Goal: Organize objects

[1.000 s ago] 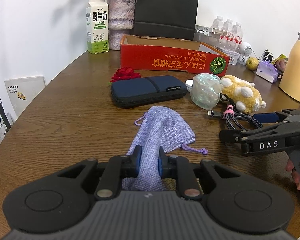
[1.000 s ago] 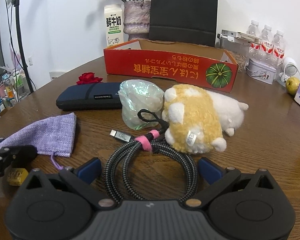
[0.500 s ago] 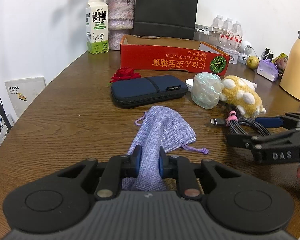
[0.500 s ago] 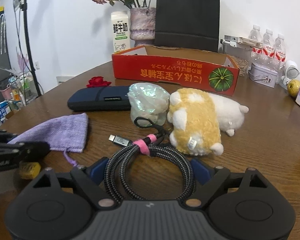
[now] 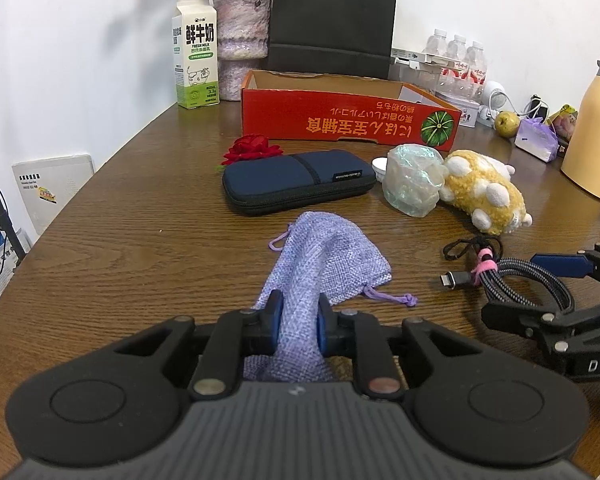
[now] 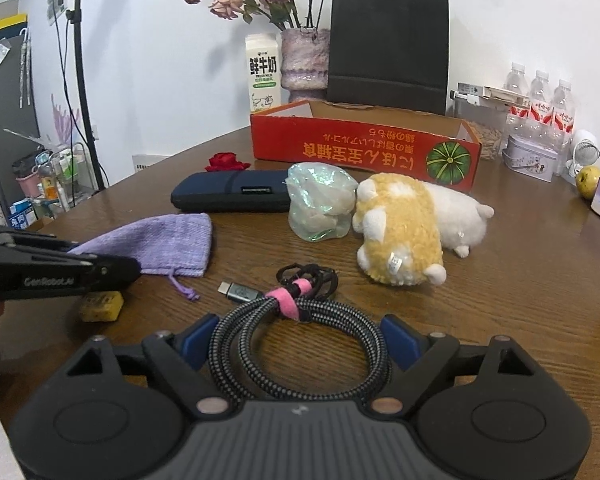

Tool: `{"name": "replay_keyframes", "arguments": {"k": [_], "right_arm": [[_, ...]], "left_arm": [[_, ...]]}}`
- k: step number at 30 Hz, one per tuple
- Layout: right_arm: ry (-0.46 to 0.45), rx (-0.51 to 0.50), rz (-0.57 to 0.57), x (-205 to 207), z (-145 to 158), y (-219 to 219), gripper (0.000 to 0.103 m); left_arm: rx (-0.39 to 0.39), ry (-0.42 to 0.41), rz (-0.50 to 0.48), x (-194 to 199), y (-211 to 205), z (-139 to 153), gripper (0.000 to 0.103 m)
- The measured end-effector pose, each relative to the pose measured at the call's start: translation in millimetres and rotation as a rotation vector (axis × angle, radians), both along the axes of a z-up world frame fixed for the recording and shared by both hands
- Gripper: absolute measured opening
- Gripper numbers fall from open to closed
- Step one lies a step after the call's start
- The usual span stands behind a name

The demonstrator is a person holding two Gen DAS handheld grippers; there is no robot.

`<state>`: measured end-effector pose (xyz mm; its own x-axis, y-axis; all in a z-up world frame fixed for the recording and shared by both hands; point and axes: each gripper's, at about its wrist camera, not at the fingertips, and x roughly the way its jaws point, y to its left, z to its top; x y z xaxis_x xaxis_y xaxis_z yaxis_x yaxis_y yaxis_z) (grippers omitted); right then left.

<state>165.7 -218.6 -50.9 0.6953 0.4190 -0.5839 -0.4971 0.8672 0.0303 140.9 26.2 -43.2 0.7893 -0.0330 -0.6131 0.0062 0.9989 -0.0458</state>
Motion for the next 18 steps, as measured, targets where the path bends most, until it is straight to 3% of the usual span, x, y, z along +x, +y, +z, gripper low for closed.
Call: {"name": "replay_keyframes", "arguments": {"k": [10, 13, 14, 15, 18], "right_arm": [[0.032, -0.026, 0.015, 2, -3, -1, 0.089], [0.051, -0.051, 0.029, 7, -3, 4, 0.096], [0.055, -0.053, 0.033, 9, -3, 4, 0.096], [0.056, -0.057, 0.038, 9, -3, 5, 0.089], [0.037, -0.075, 0.046, 6, 1, 5, 0.088]], "left_arm": [[0.002, 0.000, -0.001, -2, -1, 0, 0.017], [0.003, 0.000, -0.001, -1, -1, 0, 0.017], [0.004, 0.001, -0.001, -2, 0, 0, 0.017], [0.004, 0.001, -0.002, -1, -1, 0, 0.017], [0.004, 0.002, -0.001, -3, -2, 0, 0.017]]}}
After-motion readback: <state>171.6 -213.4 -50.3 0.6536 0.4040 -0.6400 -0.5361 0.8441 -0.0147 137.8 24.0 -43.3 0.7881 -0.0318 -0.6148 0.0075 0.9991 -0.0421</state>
